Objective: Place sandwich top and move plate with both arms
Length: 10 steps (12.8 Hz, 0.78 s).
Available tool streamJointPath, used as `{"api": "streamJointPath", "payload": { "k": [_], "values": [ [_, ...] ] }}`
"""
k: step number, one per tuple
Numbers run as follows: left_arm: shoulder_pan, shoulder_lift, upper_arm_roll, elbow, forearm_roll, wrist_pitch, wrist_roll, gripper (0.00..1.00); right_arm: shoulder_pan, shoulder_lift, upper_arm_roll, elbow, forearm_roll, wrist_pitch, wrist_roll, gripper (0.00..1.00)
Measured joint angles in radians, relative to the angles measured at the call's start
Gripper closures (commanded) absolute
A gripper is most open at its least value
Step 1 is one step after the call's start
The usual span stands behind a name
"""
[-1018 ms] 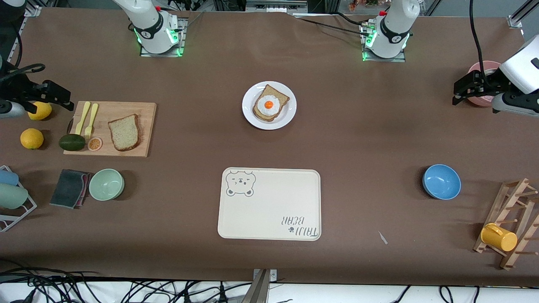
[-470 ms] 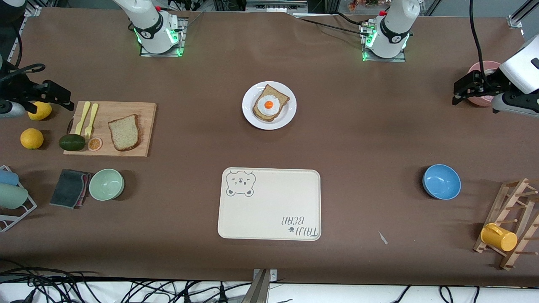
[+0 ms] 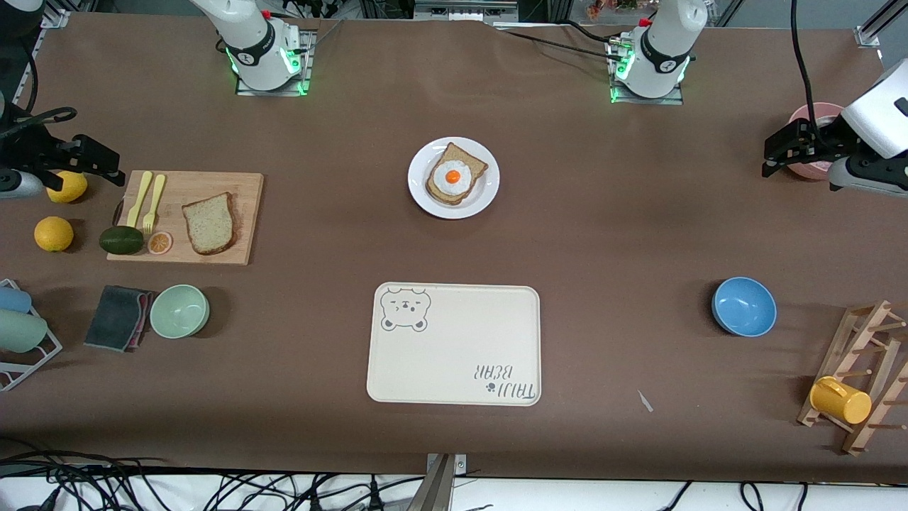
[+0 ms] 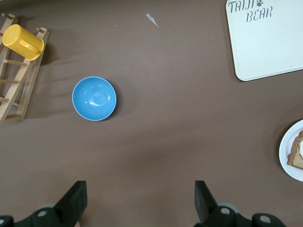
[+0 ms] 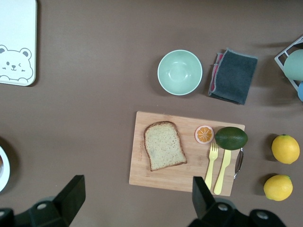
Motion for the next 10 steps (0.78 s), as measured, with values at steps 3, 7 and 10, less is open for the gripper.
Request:
{"api": "streamJointPath", "payload": {
  "k": [3, 7, 10],
  "values": [
    [0.0, 0.0, 0.0, 0.0, 0.0, 0.0, 0.0, 0.0, 0.0, 0.0, 0.0, 0.0, 0.0, -0.002, 0.0, 0.0],
    [0.0, 0.0, 0.0, 0.0, 0.0, 0.0, 0.0, 0.0, 0.0, 0.0, 0.0, 0.0, 0.0, -0.008, 0.0, 0.0],
    [0.0, 0.0, 0.0, 0.0, 0.0, 0.0, 0.0, 0.0, 0.0, 0.001, 0.0, 0.0, 0.0, -0.01, 0.0, 0.0]
  ]
}}
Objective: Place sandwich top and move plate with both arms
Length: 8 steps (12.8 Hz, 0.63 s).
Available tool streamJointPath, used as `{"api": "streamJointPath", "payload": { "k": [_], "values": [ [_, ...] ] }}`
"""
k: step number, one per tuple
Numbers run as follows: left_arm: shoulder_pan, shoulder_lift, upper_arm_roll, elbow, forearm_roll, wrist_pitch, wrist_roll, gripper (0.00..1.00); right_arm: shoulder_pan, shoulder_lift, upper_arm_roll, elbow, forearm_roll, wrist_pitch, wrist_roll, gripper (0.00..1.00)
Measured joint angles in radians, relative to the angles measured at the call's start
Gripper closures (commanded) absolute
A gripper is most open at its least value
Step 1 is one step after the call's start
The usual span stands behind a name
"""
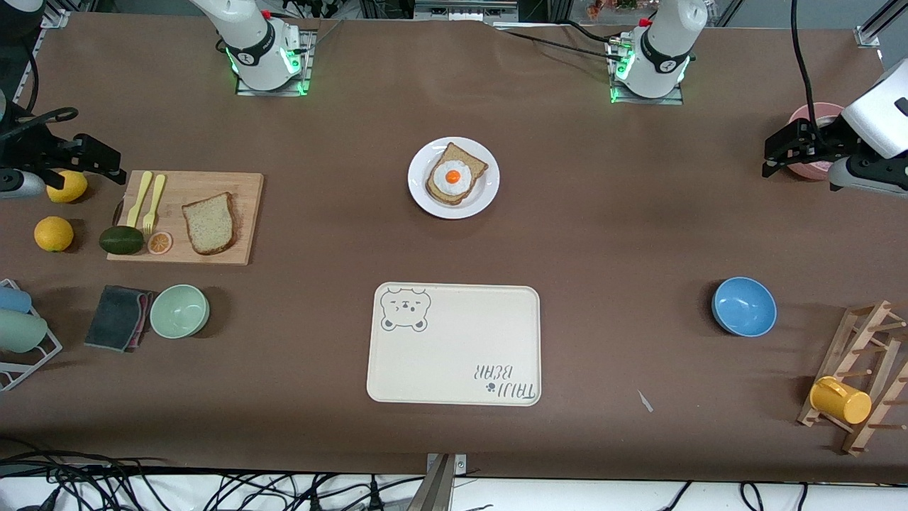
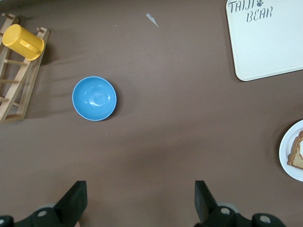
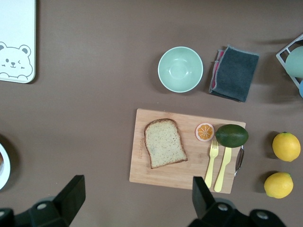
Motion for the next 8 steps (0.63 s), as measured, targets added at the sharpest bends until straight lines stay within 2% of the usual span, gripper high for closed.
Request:
{"api": "streamJointPath", "payload": {
  "k": [8],
  "values": [
    [0.001, 0.0, 0.003, 0.0, 0.0, 0.0, 0.0, 0.0, 0.0, 0.011, 0.0, -0.001, 0.0, -0.04, 0.0, 0.0]
  ]
}}
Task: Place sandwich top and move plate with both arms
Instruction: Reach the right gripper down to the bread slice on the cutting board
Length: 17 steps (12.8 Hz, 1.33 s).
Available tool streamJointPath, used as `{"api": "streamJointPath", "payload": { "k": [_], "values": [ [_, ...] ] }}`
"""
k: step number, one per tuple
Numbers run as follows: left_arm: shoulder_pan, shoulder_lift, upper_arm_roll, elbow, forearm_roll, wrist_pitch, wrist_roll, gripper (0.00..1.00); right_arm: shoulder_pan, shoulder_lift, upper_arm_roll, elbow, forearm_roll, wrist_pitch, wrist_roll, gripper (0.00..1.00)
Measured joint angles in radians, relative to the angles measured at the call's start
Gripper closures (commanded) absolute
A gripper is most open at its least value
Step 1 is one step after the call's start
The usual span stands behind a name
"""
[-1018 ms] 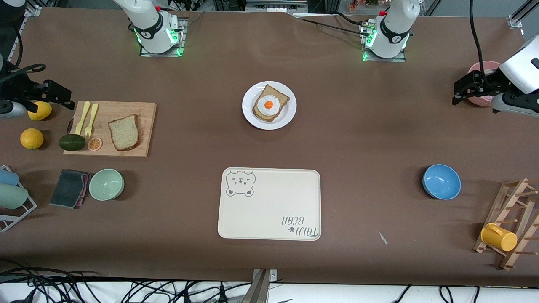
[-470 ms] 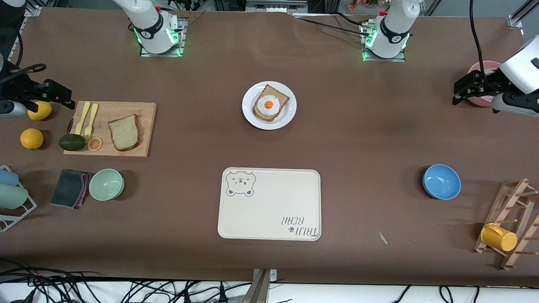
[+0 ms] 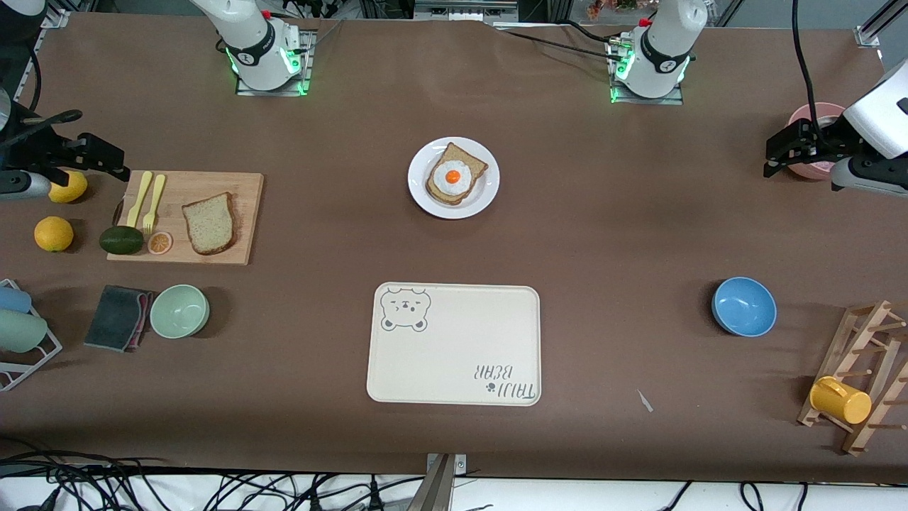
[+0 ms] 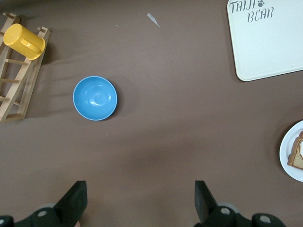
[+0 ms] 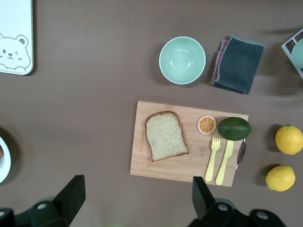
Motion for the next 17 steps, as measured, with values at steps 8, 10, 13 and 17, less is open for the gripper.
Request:
{"api": "streamJointPath", "payload": {
  "k": [8, 10, 13, 17],
  "values": [
    [-0.001, 0.002, -0.001, 0.0, 0.0, 0.0, -0.001, 0.0, 0.051, 0.122, 0.0, -0.233, -0.041, 0.197, 0.085, 0.0],
    [0.0, 0.008, -0.001, -0.001, 0.0, 0.0, -0.002, 0.0, 0.112, 0.134, 0.001, -0.322, -0.096, 0.312, 0.181, 0.01],
    [0.008, 0.017, 0.0, -0.001, 0.0, 0.0, -0.004, 0.0, 0.148, 0.168, 0.002, -0.454, -0.216, 0.526, 0.327, 0.09],
    [0.013, 0.019, 0.0, -0.002, 0.0, 0.0, -0.004, 0.0, 0.149, 0.246, 0.001, -0.577, -0.349, 0.755, 0.501, 0.39]
  ]
}}
